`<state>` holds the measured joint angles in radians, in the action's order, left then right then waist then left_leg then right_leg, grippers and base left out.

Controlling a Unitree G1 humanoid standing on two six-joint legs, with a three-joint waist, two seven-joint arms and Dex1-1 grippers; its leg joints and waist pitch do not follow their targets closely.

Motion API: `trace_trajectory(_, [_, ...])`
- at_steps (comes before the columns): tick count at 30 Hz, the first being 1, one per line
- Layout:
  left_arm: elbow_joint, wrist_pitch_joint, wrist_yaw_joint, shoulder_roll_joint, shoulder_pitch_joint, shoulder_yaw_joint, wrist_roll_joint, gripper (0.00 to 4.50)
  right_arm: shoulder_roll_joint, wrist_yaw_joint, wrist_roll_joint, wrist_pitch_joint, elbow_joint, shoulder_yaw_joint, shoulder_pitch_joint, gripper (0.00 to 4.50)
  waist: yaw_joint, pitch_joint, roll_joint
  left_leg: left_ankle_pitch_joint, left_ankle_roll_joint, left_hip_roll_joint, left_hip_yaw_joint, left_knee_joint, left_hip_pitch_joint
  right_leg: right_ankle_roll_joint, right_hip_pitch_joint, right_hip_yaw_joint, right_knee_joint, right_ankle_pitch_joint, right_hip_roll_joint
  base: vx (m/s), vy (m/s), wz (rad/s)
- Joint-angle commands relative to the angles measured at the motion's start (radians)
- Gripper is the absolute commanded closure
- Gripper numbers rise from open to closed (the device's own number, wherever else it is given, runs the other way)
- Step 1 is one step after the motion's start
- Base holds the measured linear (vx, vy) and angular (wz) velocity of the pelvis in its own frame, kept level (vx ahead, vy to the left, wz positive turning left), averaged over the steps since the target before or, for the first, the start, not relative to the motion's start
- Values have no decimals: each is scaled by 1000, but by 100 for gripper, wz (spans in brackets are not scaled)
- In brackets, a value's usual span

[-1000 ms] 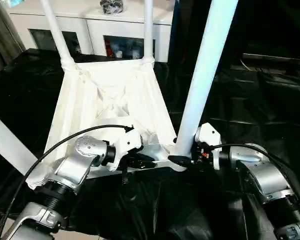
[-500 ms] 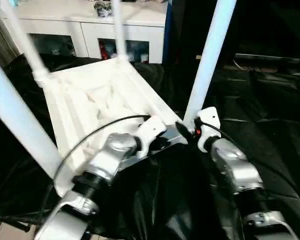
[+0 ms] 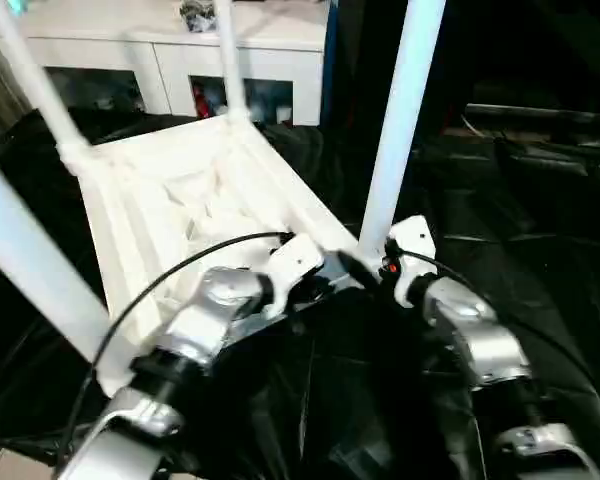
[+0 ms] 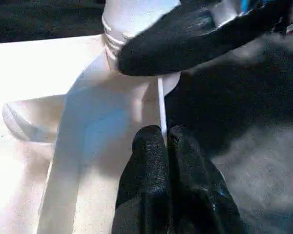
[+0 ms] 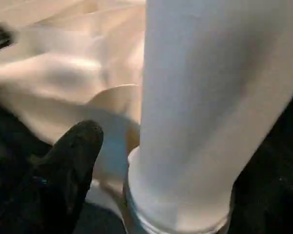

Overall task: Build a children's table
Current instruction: Rotate leg to tighten

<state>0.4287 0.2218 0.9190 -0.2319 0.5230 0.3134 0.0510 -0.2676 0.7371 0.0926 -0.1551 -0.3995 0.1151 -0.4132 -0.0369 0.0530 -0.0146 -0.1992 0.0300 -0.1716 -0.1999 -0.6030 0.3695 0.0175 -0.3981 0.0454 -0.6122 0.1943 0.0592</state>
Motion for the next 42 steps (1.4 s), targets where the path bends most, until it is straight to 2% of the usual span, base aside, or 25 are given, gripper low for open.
trace_trajectory(1, [-41, -54, 79, -3, -5, 31, -43, 450, -36, 156, 29, -23, 63, 75, 24, 41, -6, -62, 11, -136, -91, -62, 30, 64, -10, 240, 51, -49, 73, 132, 86, 0, 0, 0])
trace_trajectory(5, [-58, -68, 147, -34, -16, 39, -60, 450, -89, 227, 32, -33, 92, 95, 33, 41, -11, -61, 8, -155, -74, -65, 30, 67, -14, 242, 46, -50, 76, 161, 87, 0, 0, 0])
trace_trajectory(7, [-73, -67, 190, -53, -23, 40, -73, 450, -108, 259, 38, -41, 108, 99, 37, 41, -15, -61, 10, -154, -70, -65, 30, 68, -12, 240, 48, -51, 73, 155, 87, 0, 0, 0])
trace_trajectory(11, [-84, -65, 265, -84, -31, 42, -99, 450, -132, 313, 60, -67, 145, 105, 47, 77, -19, -62, 9, -141, -69, -66, 30, 68, -13, 243, 48, -50, 70, 138, 87, 0, 0, 0])
trace_trajectory(16, [-65, -84, 286, -96, -30, 44, -92, 450, -151, 347, 59, -78, 169, 126, 60, 120, -25, -63, 7, -135, -68, -67, 29, 68, -15, 248, 47, -50, 68, 116, 87, 0, 0, 0])
trace_trajectory(22, [-65, -81, 294, -99, -29, 46, -98, 450, -159, 356, 44, -84, 183, 143, 68, 171, -26, -62, 9, -147, -55, -65, 30, 68, -13, 239, 48, -51, 72, 154, 88, 0, 0, 0])
trace_trajectory(27, [-55, -87, 270, -88, -28, 38, -82, 450, -154, 349, 47, -91, 192, 147, 80, 193, -26, -63, 10, -139, -59, -65, 29, 68, -14, 242, 48, -50, 70, 135, 87, 0, 0, 0])
trace_trajectory(31, [-10, -68, 150, -52, -1, 22, -37, 450, -93, 249, 53, -77, 151, 110, 88, 196, -26, -59, 9, -158, -52, -65, 29, 69, -17, 235, 44, -50, 77, 174, 88, 0, 0, 0])
trace_trajectory(35, [18, -30, 44, 2, 26, 1, -23, 450, -11, 78, 27, -59, 70, 62, 71, 196, -16, -52, 12, -233, -6, -62, 32, 75, -24, 200, 36, -51, 96, 346, 91, 0, 0, 0])
trace_trajectory(36, [28, -12, -3, 29, 38, -6, -17, 450, 19, 27, 23, -56, 46, 49, 66, 197, -14, -52, 14, -239, -3, -61, 34, 75, -23, 191, 37, -49, 97, 370, 91, 0, 0, 0])
trace_trajectory(38, [39, 13, -53, 67, 52, -11, -13, 450, 63, -37, 25, -64, 19, 33, 59, 204, -12, -49, 14, -276, 5, -59, 36, 75, -31, 162, 31, -48, 109, 455, 91, 0, 0, 0])
trace_trajectory(39, [58, 32, -118, 108, 68, -17, 2, 450, 108, -103, 21, -76, -5, 22, 49, 217, -11, -49, 13, -276, 6, -59, 35, 75, -30, 159, 30, -50, 109, 458, 92, 0, 0, 0])
trace_trajectory(40, [62, 35, -132, 115, 71, -18, 6, 450, 116, -114, 19, -78, -8, 20, 47, 233, -9, -48, 12, -280, 7, -58, 36, 76, -30, 151, 27, -49, 113, 475, 91, 0, 0, 0])
trace_trajectory(42, [79, 46, -169, 146, 82, -22, 10, 450, 154, -179, 7, -80, -33, 11, 35, 237, -10, -50, 13, -266, 4, -59, 39, 79, -24, 139, 32, -49, 112, 463, 92, 0, 0, 0])
